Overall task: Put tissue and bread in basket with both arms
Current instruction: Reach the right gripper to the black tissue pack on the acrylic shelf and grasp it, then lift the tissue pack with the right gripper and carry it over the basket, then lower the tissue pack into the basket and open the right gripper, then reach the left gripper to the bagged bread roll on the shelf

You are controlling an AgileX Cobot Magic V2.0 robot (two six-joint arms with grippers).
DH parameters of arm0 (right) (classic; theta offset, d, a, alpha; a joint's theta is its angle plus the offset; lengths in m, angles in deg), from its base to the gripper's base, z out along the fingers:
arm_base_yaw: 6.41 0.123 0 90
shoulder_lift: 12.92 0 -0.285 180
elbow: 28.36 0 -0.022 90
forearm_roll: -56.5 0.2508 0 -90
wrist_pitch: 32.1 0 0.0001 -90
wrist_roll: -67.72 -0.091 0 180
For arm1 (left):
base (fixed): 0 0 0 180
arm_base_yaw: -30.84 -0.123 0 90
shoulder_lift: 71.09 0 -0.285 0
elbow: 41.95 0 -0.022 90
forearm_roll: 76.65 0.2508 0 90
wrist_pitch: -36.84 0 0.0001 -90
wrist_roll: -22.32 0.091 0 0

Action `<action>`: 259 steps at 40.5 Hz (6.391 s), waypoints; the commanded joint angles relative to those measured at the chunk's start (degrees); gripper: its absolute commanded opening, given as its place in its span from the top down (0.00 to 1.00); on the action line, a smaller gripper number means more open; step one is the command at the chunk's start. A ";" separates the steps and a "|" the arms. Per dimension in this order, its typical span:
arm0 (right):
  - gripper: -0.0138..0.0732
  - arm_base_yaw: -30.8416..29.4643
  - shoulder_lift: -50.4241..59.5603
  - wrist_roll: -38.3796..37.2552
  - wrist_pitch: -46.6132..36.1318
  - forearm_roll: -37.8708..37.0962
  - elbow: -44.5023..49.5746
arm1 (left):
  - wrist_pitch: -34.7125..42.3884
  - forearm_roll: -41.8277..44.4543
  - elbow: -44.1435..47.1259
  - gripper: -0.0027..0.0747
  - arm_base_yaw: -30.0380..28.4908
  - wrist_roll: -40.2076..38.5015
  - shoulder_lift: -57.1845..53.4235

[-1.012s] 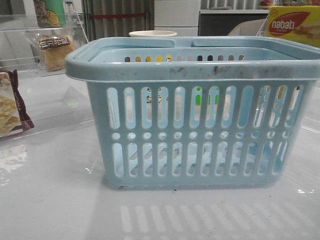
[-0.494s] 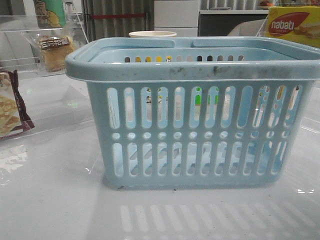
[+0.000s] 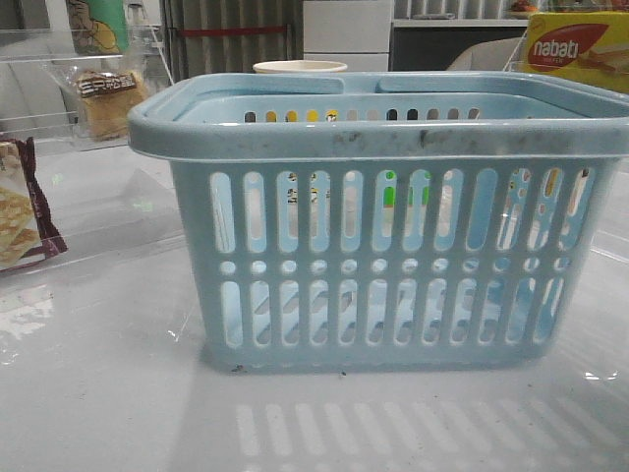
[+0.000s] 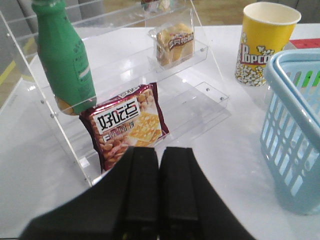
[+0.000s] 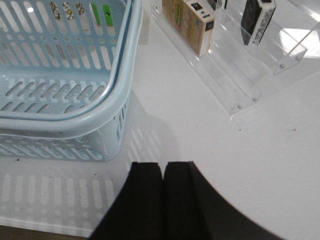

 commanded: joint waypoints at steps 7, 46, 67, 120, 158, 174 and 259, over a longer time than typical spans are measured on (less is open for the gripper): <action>0.45 0.10 -6.83 0.36 -4.03 -0.96 -1.95 | 3.95 -0.48 0.01 0.63 0.09 -0.13 4.01; 0.14 -10.56 -50.76 -1.21 -14.24 -4.57 -30.16 | 5.36 -0.48 0.01 0.44 0.09 -0.13 5.43; 0.14 -10.56 -66.64 -1.21 -32.65 -5.14 -36.62 | 6.04 -0.48 0.01 0.59 0.09 -0.13 5.43; 0.63 -3.16 -38.32 -1.21 -17.01 4.15 -37.13 | 6.16 -0.48 0.01 0.85 0.09 -0.13 5.43; 0.21 16.07 -53.95 7.40 -7.52 16.35 -36.51 | 6.16 -0.48 0.01 0.85 0.09 -0.13 5.43; 0.19 16.07 -40.40 10.83 -3.86 10.79 -34.41 | 6.55 -0.48 0.01 0.85 0.09 -0.13 5.43; 0.19 16.07 -3.91 11.95 -1.85 2.73 -10.45 | 30.88 13.01 -48.67 0.16 6.33 -0.13 81.67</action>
